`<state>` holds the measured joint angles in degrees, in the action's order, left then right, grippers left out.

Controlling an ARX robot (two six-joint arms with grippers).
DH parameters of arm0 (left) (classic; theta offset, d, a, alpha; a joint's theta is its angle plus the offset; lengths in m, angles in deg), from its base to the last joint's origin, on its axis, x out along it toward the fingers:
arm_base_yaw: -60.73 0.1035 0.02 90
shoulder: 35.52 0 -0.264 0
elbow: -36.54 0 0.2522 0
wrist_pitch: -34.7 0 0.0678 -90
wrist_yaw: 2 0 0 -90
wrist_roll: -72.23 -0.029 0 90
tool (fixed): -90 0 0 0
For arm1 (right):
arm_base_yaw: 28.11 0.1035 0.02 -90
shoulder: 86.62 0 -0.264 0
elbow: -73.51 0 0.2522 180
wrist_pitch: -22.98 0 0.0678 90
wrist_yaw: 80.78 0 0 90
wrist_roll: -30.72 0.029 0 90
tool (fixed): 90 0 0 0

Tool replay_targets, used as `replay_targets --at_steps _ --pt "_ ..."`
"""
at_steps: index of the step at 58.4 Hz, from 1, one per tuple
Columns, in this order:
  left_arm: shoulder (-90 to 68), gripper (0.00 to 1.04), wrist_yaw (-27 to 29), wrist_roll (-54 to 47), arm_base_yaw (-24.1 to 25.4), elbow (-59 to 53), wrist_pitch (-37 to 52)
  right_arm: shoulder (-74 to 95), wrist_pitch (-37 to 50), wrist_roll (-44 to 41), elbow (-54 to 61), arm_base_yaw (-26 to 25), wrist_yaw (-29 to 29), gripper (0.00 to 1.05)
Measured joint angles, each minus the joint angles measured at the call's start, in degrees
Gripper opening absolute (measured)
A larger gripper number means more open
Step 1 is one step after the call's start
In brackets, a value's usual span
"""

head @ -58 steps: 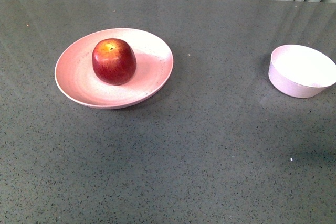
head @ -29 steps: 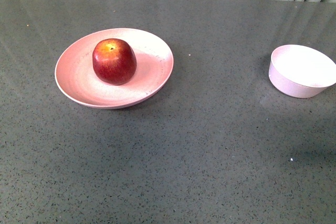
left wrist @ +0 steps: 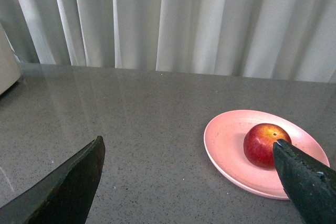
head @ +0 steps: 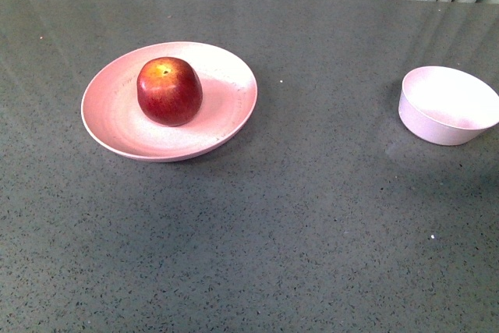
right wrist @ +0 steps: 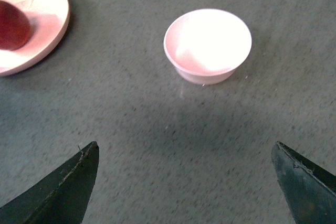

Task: Move apple from plate to bowl

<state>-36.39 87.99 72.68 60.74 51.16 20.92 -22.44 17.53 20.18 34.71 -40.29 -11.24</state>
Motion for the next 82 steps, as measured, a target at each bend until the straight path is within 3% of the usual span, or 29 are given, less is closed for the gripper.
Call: replay_targets --at_steps 12,26,43,53,73,82 --pt "0.02 0.96 0.0 0.0 0.0 0.0 0.0 21.29 9.84 -0.17 -8.85 1.2 6.64 0.96" --pt "0.02 0.96 0.0 0.0 0.0 0.0 0.0 37.05 8.04 6.6 -19.61 2.69 8.72 0.96" --pt "0.0 0.96 0.0 0.0 0.0 0.0 0.0 43.93 6.91 11.47 -25.51 3.85 10.84 0.95" --pt "0.02 0.96 0.0 0.0 0.0 0.0 0.0 46.69 6.01 12.57 -27.04 5.16 11.98 0.71" --pt "0.0 0.96 0.0 0.0 0.0 0.0 0.0 46.6 4.04 17.14 -27.78 6.69 10.71 0.02" --pt "0.0 0.96 0.0 0.0 0.0 0.0 0.0 43.17 3.69 21.09 -27.47 11.58 9.31 0.02"
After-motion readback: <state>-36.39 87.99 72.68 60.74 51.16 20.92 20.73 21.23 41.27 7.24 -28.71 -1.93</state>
